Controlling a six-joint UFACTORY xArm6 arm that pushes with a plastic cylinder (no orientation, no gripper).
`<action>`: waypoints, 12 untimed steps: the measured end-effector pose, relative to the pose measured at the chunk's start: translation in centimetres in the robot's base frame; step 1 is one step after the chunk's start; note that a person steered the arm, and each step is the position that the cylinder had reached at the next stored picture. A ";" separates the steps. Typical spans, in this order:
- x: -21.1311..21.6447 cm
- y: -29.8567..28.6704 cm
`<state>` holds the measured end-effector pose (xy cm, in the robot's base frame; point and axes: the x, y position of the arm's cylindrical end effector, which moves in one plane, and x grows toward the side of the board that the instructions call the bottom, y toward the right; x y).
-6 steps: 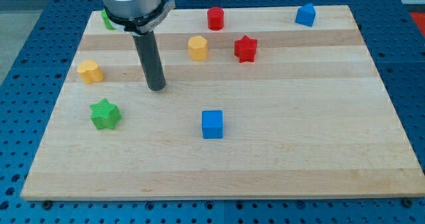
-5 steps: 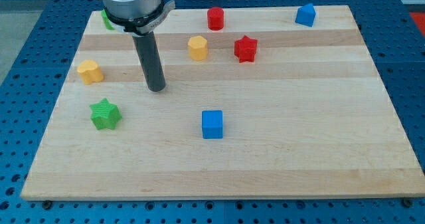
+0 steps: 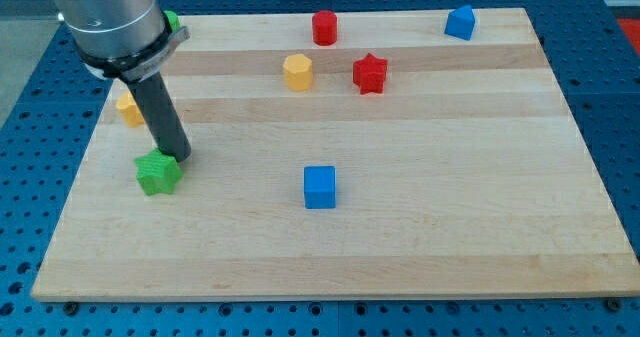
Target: Slightly push the green star towards the right side of the board
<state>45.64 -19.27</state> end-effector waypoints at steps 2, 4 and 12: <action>0.0 -4.1; 2.0 -6.1; 10.5 -0.4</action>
